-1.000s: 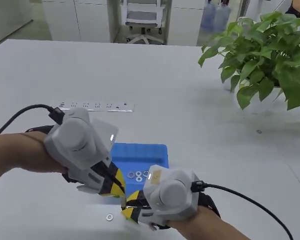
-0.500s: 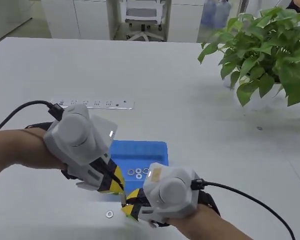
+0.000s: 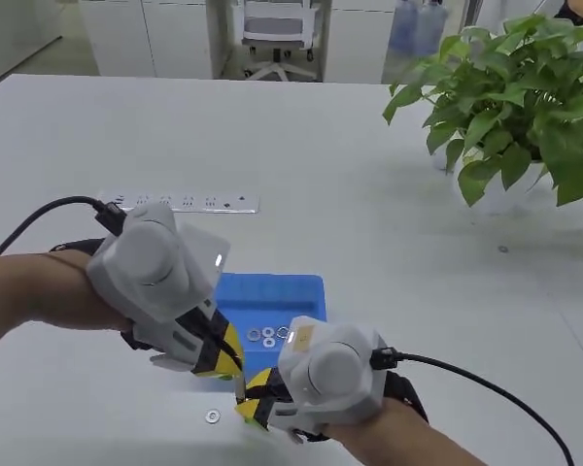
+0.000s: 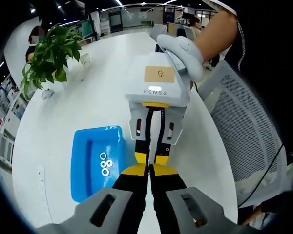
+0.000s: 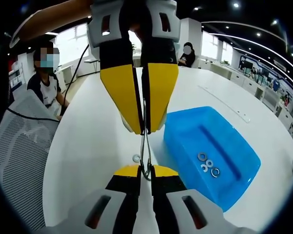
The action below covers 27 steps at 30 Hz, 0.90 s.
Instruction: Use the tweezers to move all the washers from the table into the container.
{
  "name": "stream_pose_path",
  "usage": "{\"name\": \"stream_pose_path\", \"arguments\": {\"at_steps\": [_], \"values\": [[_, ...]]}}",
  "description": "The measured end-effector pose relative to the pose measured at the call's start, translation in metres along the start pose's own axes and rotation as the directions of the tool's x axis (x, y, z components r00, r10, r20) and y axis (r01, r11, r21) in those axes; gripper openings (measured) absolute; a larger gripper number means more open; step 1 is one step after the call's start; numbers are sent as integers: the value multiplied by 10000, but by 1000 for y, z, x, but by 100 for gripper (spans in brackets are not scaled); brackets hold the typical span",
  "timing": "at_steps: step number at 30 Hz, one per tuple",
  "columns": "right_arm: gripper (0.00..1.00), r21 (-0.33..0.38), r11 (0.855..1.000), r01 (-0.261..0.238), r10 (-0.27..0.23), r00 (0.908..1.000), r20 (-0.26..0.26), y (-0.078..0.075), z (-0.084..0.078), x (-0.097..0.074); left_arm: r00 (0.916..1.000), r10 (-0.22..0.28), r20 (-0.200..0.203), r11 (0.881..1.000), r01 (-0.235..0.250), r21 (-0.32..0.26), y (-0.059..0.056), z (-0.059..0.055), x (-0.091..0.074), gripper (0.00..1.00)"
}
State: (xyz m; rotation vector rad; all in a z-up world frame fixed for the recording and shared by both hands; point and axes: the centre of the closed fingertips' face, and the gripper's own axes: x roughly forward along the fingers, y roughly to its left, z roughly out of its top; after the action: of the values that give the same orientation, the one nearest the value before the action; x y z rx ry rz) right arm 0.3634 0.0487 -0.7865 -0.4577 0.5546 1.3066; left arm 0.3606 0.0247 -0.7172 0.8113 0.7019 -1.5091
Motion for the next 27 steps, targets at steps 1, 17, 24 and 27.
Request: {"name": "stream_pose_path", "arguments": {"at_steps": [1, 17, 24, 27], "values": [[9, -1, 10000, -3, 3, 10000, 7, 0, 1, 0, 10000, 7, 1, 10000, -7, -2, 0, 0, 0, 6], [9, -74, 10000, 33, -32, 10000, 66, 3, 11, -9, 9998, 193, 59, 9998, -193, -56, -4, 10, -13, 6], [9, -117, 9999, 13, -12, 9999, 135, 5, 19, -14, 9996, 290, 74, 9996, -290, -45, -7, 14, -21, 6], [9, -163, 9999, 28, -26, 9999, 141, 6, 23, -16, 9994, 338, 93, 9994, -338, -45, -8, 16, -25, 6]]}}
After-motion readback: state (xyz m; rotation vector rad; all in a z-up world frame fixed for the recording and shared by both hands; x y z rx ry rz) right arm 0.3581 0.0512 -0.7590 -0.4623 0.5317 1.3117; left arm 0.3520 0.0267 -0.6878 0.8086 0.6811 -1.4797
